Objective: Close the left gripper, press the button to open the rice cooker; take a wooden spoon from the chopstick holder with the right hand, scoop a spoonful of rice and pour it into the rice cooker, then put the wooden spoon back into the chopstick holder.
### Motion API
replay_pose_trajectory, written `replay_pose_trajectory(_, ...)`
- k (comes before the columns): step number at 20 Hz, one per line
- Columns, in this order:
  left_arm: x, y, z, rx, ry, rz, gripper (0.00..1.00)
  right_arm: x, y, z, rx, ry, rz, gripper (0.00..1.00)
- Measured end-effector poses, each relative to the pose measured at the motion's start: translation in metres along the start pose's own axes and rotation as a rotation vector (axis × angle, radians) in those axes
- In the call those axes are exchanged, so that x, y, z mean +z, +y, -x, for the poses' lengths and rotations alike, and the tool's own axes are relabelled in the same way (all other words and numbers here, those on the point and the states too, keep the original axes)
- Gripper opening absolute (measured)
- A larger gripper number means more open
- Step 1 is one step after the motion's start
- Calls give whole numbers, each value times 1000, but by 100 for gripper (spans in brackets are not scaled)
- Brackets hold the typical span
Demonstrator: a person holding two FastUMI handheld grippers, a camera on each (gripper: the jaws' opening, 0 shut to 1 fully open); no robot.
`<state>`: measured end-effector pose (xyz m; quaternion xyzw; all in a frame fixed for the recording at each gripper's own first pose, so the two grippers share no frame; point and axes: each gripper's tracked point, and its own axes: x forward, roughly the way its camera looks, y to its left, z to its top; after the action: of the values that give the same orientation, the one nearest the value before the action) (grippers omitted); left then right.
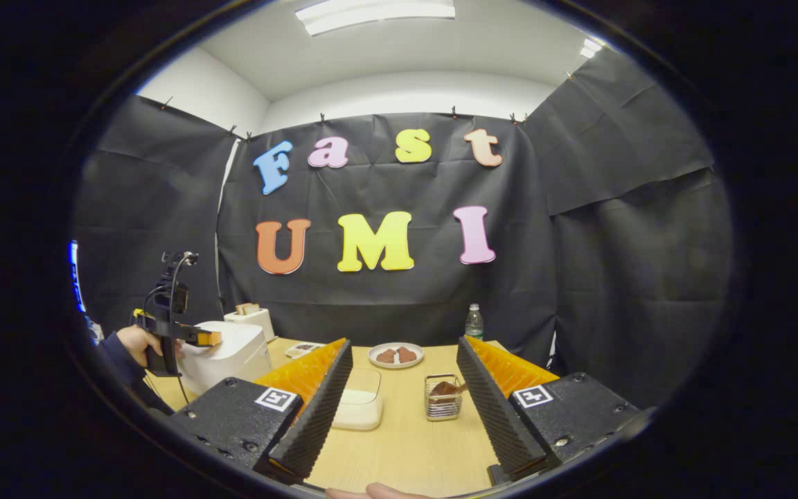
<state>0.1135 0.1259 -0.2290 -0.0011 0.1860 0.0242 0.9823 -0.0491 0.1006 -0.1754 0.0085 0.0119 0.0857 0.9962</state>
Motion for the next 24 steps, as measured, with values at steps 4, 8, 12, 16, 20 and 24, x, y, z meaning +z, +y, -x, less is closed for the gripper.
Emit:
replay_pose_trajectory(4, 15, 3, 14, -11, -67, 36, 87, -4, -1, -5, -11, 11, -9, 98)
replay_pose_trajectory(8, 32, 13, 43, 62, -120, -17, 87, -7, -3, -12, -16, 24, -9, 98)
replay_pose_trajectory(12, 67, 2, 86, 117, -223, -65, 89, -6, -19, -16, -62, 34, -4, 98)
replay_pose_trajectory(16, 89, -27, 138, 58, -279, -13, 95, 12, -47, -13, -128, 22, -55, 98)
replay_pose_trajectory(20, 109, -56, 184, -11, -364, 35, 95, 30, -54, 3, -161, 5, -91, 98)
replay_pose_trajectory(24, 109, -71, 209, 19, -383, 52, 95, 34, -37, 11, -111, 4, -80, 98)
